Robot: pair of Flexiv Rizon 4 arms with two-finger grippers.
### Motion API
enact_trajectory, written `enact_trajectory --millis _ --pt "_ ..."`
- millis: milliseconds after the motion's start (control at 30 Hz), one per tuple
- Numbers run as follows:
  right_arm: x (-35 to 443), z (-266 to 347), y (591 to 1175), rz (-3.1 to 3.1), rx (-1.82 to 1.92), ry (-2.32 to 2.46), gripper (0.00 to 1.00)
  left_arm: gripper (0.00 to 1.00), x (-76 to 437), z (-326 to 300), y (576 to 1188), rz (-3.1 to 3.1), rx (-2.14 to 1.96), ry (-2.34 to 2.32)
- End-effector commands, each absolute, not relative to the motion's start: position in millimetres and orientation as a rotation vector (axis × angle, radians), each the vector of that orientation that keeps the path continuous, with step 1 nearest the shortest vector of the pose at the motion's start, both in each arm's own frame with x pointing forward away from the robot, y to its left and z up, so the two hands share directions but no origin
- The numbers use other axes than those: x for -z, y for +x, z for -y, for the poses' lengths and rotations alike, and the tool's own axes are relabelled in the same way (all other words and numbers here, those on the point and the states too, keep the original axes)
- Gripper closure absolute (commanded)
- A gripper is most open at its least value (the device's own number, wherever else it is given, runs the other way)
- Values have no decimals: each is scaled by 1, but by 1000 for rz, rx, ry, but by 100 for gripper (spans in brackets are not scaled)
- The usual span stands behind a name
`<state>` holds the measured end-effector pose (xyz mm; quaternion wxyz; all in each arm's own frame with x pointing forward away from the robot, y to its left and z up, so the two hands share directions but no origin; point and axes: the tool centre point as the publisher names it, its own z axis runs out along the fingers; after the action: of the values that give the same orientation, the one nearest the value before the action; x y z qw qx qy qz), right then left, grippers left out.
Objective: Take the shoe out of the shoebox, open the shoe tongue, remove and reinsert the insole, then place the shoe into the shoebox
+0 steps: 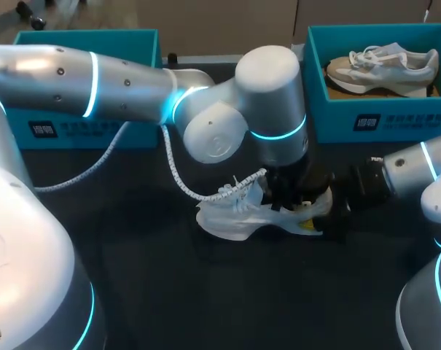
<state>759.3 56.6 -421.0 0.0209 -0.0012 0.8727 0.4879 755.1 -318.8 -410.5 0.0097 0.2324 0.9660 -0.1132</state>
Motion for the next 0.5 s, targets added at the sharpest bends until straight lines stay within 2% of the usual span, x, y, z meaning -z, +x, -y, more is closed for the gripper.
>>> enact_trajectory --millis 33,267,300,333,367,400,500 --pt "424 -60 758 -2709 -1509 -3 100 55 458 320 754 -2994 354 712" --pt "424 -60 758 -2709 -1509 -3 100 60 467 321 760 -2969 337 731" --pt "424 -60 758 -2709 -1509 -3 100 67 468 321 760 -2964 336 737" --pt "424 -60 758 -2709 -1509 -3 100 78 470 321 760 -2953 330 744" --pt "424 -60 758 -2709 -1509 -3 100 82 471 320 761 -2951 324 746" --pt "424 -60 758 -2709 -1509 -3 100 99 472 320 761 -2949 320 749" --pt "424 -60 758 -2709 -1509 -3 100 100 473 320 762 -2946 316 748"
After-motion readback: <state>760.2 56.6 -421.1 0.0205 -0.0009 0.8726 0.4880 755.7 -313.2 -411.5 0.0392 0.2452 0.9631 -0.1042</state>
